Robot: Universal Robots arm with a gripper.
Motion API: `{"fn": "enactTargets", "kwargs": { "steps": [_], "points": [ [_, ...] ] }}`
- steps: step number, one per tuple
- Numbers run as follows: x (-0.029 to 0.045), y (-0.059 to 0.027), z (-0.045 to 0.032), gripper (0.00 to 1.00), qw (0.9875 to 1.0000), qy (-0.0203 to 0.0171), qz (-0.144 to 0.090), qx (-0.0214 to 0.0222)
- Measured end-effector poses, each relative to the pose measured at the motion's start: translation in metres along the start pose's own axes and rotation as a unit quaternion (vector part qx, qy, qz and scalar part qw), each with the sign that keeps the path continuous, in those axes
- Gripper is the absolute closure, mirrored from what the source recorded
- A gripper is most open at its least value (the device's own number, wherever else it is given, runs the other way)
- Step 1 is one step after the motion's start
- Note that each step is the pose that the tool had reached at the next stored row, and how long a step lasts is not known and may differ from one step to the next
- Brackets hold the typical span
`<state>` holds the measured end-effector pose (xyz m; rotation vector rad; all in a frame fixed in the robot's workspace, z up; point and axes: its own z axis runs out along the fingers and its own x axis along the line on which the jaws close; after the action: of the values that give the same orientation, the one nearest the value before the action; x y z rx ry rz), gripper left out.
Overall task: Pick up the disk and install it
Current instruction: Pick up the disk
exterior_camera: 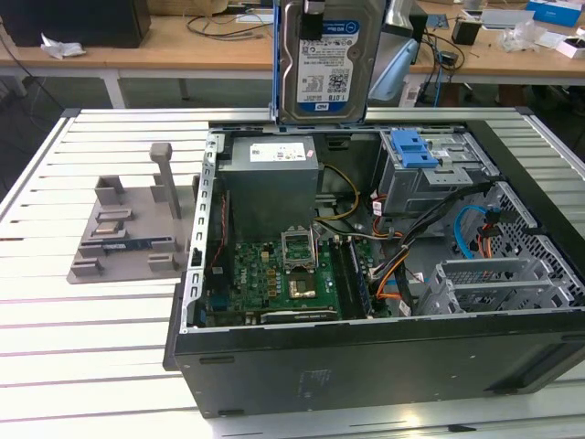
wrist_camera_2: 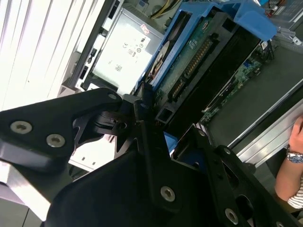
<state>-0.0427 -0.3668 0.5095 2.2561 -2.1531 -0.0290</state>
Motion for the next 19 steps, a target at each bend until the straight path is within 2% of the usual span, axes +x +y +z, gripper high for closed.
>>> {"fn": "enactTargets", "kwargs": {
  "steps": [19],
  "points": [
    [0.0040,-0.0073,0.0027,0.63,1.0000,0.0000,0.000,0.0000]
  ]
}}
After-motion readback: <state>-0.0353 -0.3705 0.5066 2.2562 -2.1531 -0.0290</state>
